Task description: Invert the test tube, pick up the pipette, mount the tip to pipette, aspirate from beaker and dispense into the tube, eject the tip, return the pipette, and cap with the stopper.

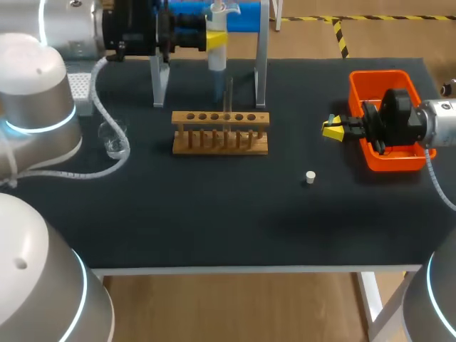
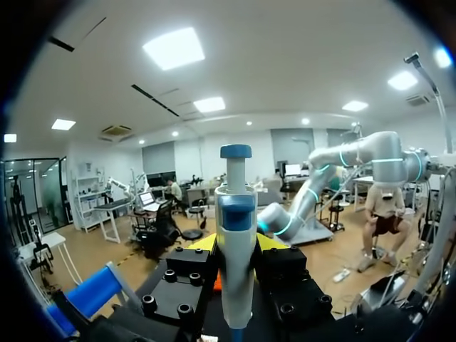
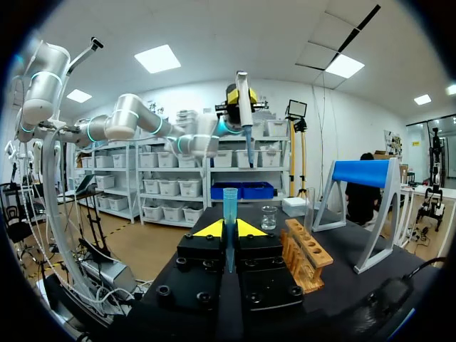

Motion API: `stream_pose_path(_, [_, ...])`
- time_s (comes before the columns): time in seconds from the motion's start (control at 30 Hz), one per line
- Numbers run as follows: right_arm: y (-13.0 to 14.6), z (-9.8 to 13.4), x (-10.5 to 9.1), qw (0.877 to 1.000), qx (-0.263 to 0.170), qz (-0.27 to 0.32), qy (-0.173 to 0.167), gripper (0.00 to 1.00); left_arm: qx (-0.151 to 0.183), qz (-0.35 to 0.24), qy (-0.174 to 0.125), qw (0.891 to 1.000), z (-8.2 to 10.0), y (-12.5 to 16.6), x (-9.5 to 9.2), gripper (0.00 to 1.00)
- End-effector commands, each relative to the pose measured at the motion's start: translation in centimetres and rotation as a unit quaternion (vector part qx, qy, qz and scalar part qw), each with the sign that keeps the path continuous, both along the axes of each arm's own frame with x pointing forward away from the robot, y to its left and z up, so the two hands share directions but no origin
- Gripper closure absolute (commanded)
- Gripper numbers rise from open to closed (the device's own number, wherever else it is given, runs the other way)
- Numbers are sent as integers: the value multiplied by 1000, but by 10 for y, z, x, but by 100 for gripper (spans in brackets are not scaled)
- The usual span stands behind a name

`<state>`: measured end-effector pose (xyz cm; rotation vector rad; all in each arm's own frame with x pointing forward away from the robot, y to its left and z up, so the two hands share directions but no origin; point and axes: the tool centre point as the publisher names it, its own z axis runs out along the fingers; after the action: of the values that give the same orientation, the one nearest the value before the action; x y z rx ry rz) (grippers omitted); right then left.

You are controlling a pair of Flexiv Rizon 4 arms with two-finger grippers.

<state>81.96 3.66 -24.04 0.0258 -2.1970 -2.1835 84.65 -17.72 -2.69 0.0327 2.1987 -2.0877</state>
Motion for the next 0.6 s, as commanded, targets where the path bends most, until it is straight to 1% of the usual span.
stream_pose_path(0.03, [-1,0,0,1000,0,1,0,100,-1,-6,-2,1000,5,-11,9,100])
stream_pose_path(0.23, [-1,0,0,1000,0,1,0,100,-1,-12,-1,1000,10,-19,13,100])
stream_pose_path(0.6, [-1,0,0,1000,0,1,0,100,-2,-21,7,1000,13,-32,20,100])
